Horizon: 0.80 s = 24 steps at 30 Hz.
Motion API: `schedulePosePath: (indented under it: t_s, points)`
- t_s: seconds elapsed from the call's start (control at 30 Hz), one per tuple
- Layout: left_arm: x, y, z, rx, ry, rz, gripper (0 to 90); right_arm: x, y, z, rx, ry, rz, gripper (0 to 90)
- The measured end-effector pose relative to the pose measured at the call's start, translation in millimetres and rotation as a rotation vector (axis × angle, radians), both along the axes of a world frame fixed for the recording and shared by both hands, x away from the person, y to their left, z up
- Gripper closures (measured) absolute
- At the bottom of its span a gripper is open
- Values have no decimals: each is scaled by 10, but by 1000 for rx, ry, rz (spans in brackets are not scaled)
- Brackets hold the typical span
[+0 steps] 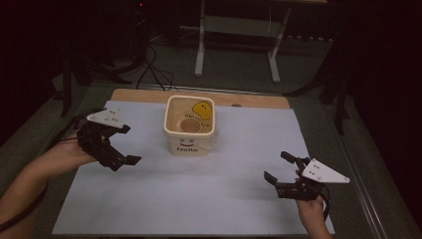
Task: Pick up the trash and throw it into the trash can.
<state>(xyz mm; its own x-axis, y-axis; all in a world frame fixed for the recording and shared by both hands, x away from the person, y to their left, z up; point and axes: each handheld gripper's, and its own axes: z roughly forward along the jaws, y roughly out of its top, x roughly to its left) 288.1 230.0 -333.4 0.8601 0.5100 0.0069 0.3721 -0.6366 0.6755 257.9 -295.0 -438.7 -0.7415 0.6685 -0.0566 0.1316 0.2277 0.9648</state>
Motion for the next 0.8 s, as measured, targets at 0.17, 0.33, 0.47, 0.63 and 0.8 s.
schedulePosePath:
  t_s: [0.17, 0.33, 0.47, 0.63, 0.8]
  points:
    - [-113, 6, -157, -39, -15, 12, 7, -6, -2, 2, -1, 0, 0, 123]
    - [-214, 8, -343, -70, -22, 17, 7, -3, 2, -3, -2, 1, 1, 123]
    - [-273, 28, -473, -108, -21, 30, 7, -4, 9, -3, -4, 2, 1, 123]
    - [-327, 25, -634, -124, -8, 40, 7, -3, 10, -7, -5, 4, 1, 123]
    - [-345, -5, -787, -130, 16, 39, 7, 1, 14, -16, -9, 5, 3, 123]
